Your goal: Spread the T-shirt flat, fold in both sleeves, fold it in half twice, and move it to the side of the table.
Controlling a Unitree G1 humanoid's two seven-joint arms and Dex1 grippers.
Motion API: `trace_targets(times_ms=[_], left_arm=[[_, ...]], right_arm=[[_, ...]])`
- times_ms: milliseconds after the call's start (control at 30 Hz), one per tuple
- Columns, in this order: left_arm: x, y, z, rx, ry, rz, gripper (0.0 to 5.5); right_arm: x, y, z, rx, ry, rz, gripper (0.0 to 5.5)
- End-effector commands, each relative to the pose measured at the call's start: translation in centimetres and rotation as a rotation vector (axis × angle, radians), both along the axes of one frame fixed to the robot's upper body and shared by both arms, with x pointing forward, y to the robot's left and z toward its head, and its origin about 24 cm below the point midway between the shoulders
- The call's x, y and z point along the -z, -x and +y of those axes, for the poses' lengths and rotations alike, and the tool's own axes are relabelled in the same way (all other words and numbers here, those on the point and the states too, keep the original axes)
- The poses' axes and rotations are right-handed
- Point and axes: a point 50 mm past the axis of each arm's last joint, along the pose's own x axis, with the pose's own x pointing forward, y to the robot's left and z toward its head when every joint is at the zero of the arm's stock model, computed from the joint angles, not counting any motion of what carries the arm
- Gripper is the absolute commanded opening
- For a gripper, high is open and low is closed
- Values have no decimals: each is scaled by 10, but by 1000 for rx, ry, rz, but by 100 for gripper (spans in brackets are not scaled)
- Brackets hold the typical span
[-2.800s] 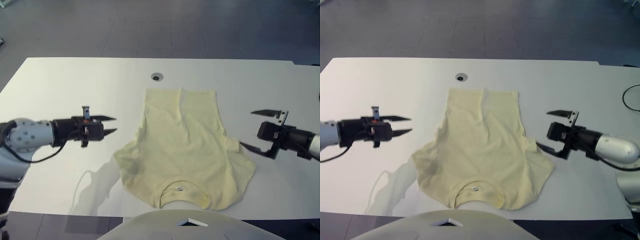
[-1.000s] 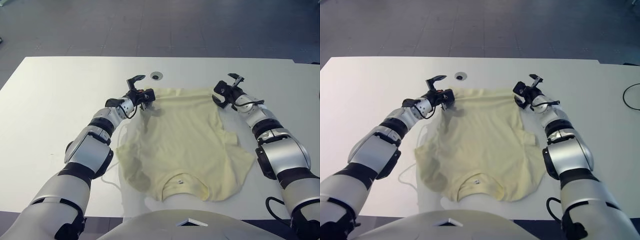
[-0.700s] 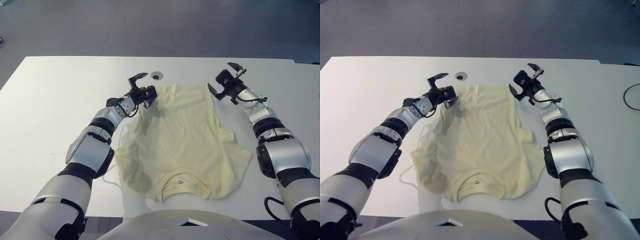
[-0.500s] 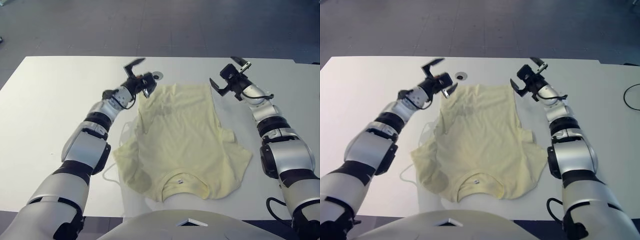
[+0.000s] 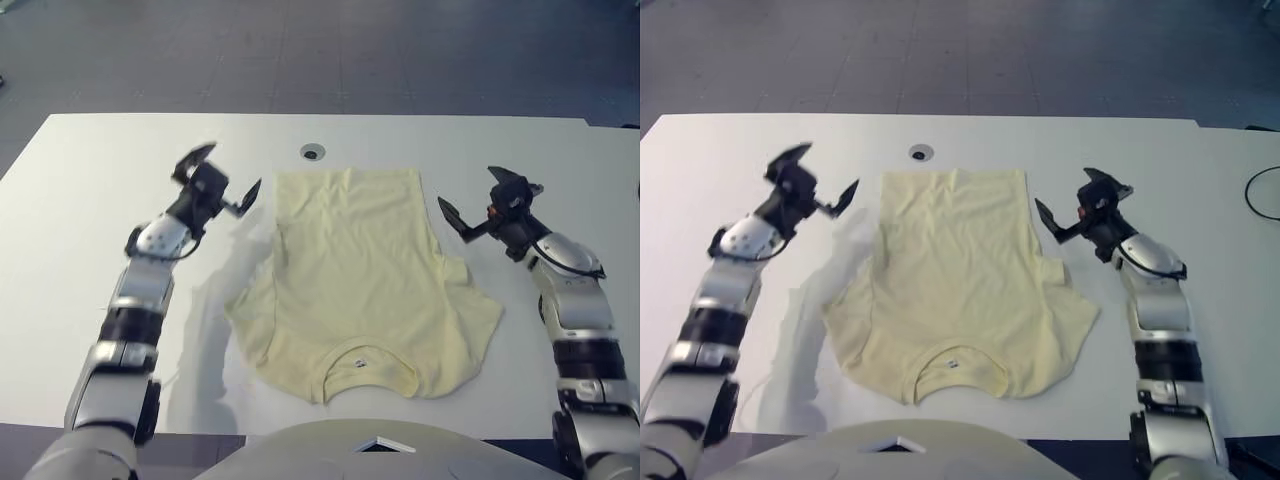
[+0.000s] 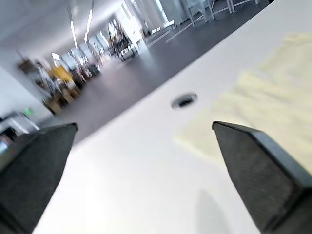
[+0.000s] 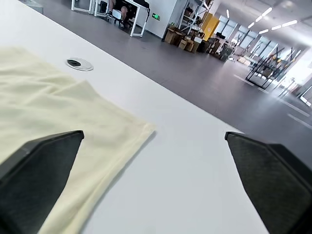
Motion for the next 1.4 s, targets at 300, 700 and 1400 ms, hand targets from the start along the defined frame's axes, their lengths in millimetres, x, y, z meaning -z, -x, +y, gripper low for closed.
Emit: trace_targets(times_ms=[300,700,1400], left_arm=[[-14,139,5,-107,440,527,537],[9,166,4,-159,403,786,329],[28,151,0,-158,499,869,281]], right_arm=[[-14,61,19,10,-214,106,540],[-16,69,27,-8,-201,138,540],[-15,73,30,-18,-168,138,540]])
